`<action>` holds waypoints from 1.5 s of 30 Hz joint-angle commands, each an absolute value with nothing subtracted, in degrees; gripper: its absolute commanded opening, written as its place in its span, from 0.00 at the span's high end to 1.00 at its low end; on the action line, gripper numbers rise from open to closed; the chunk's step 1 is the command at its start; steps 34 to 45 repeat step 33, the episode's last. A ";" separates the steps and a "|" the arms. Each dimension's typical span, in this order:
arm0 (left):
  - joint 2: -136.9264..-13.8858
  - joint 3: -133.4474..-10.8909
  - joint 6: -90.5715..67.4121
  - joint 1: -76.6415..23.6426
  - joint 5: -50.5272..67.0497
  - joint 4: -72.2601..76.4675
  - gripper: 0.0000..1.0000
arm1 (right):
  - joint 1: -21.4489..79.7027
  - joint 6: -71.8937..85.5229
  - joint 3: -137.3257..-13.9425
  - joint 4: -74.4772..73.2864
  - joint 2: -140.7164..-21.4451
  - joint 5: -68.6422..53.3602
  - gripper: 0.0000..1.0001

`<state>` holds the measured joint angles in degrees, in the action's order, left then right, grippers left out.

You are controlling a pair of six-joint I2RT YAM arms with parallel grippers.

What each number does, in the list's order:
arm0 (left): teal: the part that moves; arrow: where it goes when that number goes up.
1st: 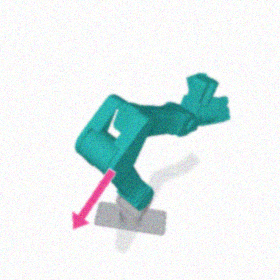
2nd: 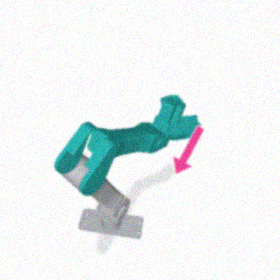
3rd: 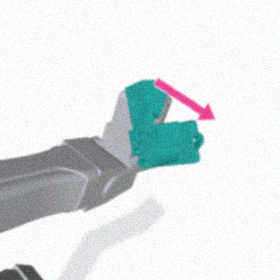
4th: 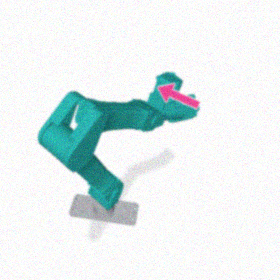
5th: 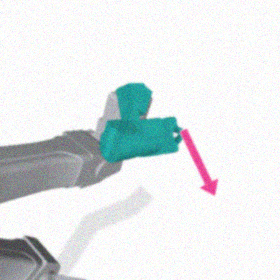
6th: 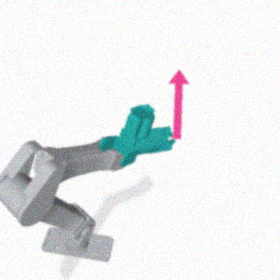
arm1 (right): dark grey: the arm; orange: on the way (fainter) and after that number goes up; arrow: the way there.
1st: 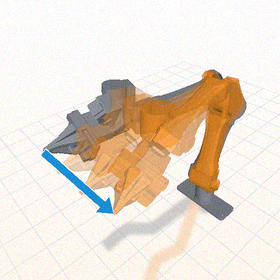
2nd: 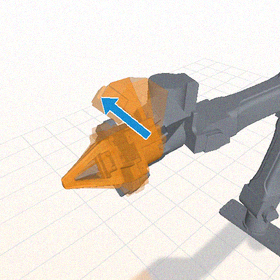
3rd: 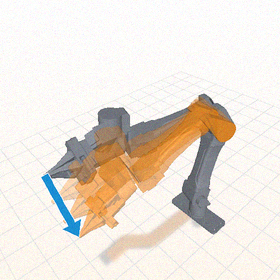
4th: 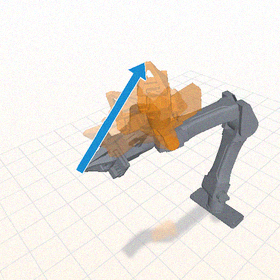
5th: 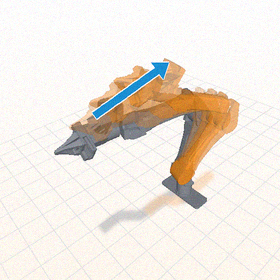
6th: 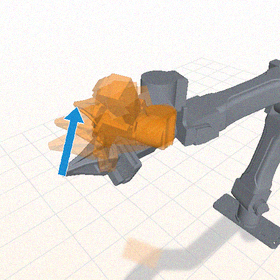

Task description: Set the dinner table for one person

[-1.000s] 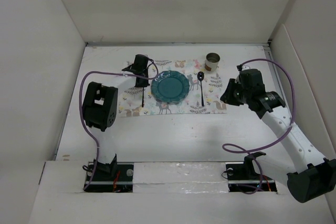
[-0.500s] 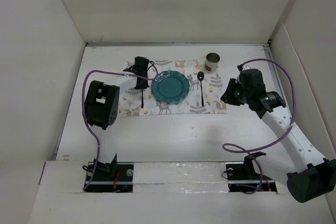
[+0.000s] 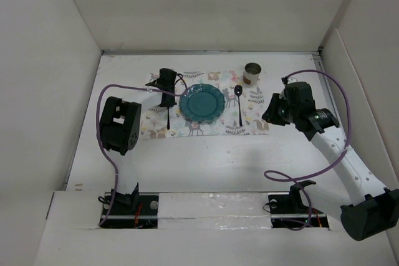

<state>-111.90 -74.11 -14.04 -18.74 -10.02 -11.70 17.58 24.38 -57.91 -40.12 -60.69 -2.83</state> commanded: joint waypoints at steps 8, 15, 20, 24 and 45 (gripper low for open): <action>-103.01 -74.61 -14.06 -18.81 -11.25 -14.85 0.51 | 17.23 23.12 -60.46 -40.16 -59.59 -5.62 0.74; -92.92 -80.59 -15.99 -18.81 -9.84 -18.80 0.44 | 17.23 22.50 -70.21 -42.54 -59.07 -6.50 1.00; -79.48 -84.02 -20.73 -18.81 -10.45 -20.30 0.45 | 17.23 22.94 -83.47 -41.23 -56.69 -6.60 1.00; -69.01 -84.37 -23.99 -18.81 -11.60 -21.09 0.38 | 17.23 24.17 -91.13 -38.85 -53.80 -0.81 0.78; -52.39 -80.25 -26.45 -18.81 -14.15 -21.44 0.30 | 18.46 29.26 -84.56 -32.43 -48.33 7.30 0.41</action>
